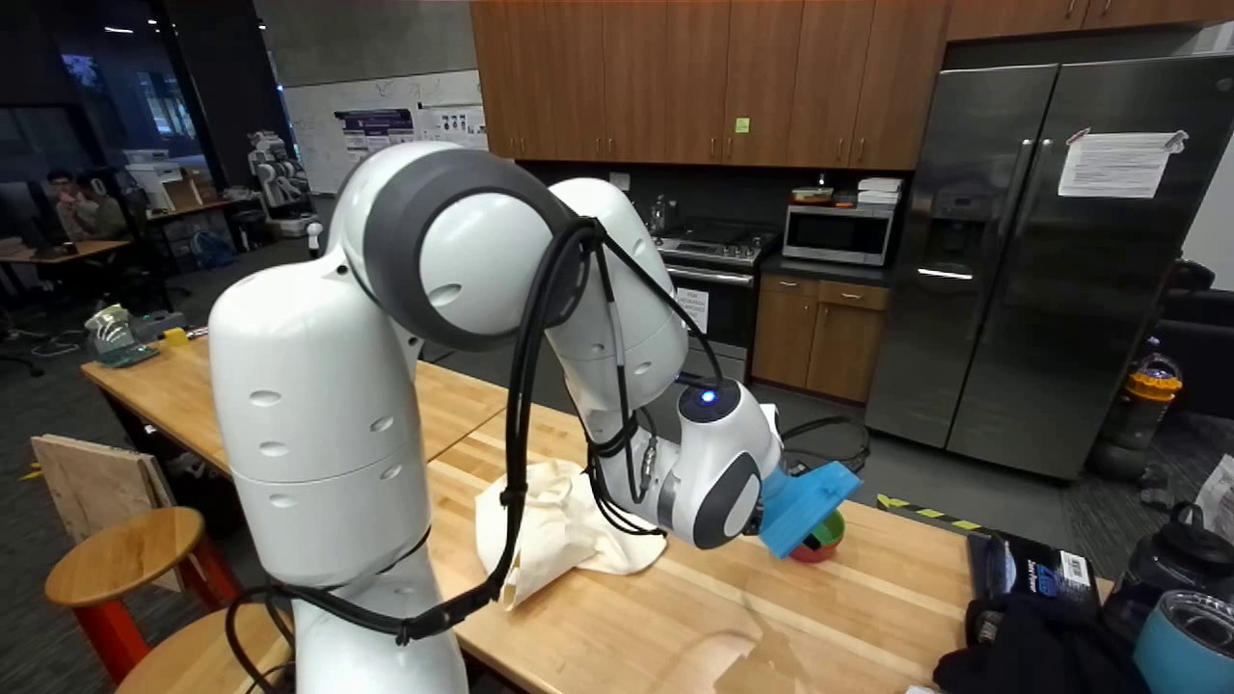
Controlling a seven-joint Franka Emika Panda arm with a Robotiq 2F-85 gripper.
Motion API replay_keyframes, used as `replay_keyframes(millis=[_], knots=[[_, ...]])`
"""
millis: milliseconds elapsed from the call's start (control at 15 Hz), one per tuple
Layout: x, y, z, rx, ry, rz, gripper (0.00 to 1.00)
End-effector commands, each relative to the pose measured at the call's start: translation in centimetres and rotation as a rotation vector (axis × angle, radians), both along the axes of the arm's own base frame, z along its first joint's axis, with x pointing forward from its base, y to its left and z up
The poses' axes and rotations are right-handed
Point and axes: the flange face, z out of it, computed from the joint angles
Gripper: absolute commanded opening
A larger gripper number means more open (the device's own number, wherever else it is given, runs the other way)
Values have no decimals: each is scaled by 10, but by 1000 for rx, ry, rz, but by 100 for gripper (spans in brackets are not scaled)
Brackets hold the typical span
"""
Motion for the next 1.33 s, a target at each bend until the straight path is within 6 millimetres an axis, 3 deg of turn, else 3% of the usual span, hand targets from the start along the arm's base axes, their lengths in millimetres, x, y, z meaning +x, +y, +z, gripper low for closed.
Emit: replay_keyframes(millis=[0, 733, 1267], knots=[[-7, -19, 4, 8, -18, -60, 6], [-28, -78, -2, 31, -14, -216, 6], [-6, -101, 3, 48, -5, -243, 6]])
